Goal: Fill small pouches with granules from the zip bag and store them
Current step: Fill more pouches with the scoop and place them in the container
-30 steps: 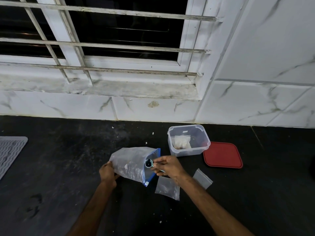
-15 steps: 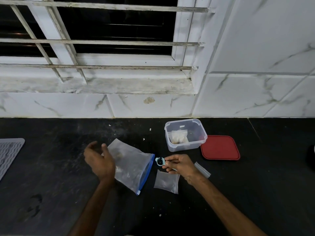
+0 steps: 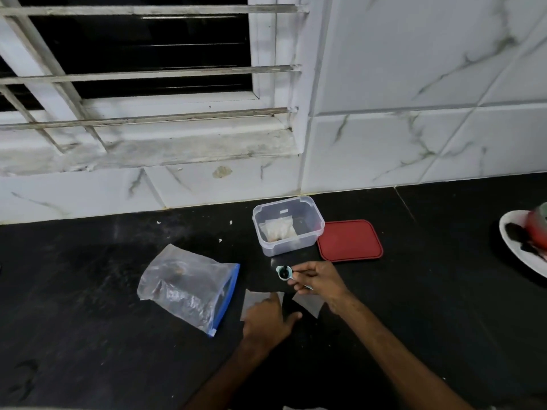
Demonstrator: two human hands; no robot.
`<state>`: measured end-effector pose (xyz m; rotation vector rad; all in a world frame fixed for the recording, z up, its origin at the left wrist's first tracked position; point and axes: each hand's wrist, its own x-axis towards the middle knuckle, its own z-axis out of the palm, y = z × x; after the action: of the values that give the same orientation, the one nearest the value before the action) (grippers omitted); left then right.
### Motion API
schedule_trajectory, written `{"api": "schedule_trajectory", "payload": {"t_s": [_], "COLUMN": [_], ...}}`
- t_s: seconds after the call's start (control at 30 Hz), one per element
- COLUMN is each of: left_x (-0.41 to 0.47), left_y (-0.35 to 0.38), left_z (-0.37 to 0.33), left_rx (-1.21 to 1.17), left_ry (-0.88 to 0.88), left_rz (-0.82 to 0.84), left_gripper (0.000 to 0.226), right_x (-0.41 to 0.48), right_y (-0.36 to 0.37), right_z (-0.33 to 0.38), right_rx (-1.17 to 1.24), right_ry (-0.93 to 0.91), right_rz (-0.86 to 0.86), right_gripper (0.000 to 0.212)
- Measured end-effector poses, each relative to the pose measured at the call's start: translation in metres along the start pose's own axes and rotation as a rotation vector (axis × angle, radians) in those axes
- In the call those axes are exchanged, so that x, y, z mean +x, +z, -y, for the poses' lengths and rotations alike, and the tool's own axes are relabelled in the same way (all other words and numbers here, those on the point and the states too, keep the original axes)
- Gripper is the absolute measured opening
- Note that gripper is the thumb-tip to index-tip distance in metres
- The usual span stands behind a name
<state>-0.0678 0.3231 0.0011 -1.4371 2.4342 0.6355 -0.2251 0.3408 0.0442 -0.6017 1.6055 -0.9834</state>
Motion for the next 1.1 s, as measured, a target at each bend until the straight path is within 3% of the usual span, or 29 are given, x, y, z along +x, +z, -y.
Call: {"api": "schedule_trajectory", "payload": {"t_s": [0.2, 0.37, 0.7, 0.97, 1.1], "left_x": [0.018, 0.017, 0.014, 0.002, 0.001], "left_y": [-0.009, -0.022, -0.05, -0.049, -0.048], "left_z": [0.005, 0.025, 0.053, 0.047, 0.042], "left_rx": [-0.001, -0.358, -0.888, -0.919, -1.0], "left_ry": [-0.051, -0.071, -0.126, -0.148, -0.132], "left_rz": [-0.044, -0.114, -0.22, -0.265, -0.31], "left_gripper": [0.032, 0.011, 0.02, 0.012, 0.02], "right_x": [0.001, 0.002, -0.005, -0.016, -0.018], "right_y": [-0.005, 0.001, 0.03, 0.038, 0.048], "right_z": [-0.002, 0.007, 0.014, 0.016, 0.005], "right_rx": [-0.027, -0.028, 0.04, 0.219, 0.287], "right_ry": [-0.006, -0.053, -0.062, -0.006, 0.036], "right_rz": [0.028, 0.074, 0.182, 0.222, 0.206], "right_gripper": [0.023, 0.022, 0.024, 0.021, 0.024]}}
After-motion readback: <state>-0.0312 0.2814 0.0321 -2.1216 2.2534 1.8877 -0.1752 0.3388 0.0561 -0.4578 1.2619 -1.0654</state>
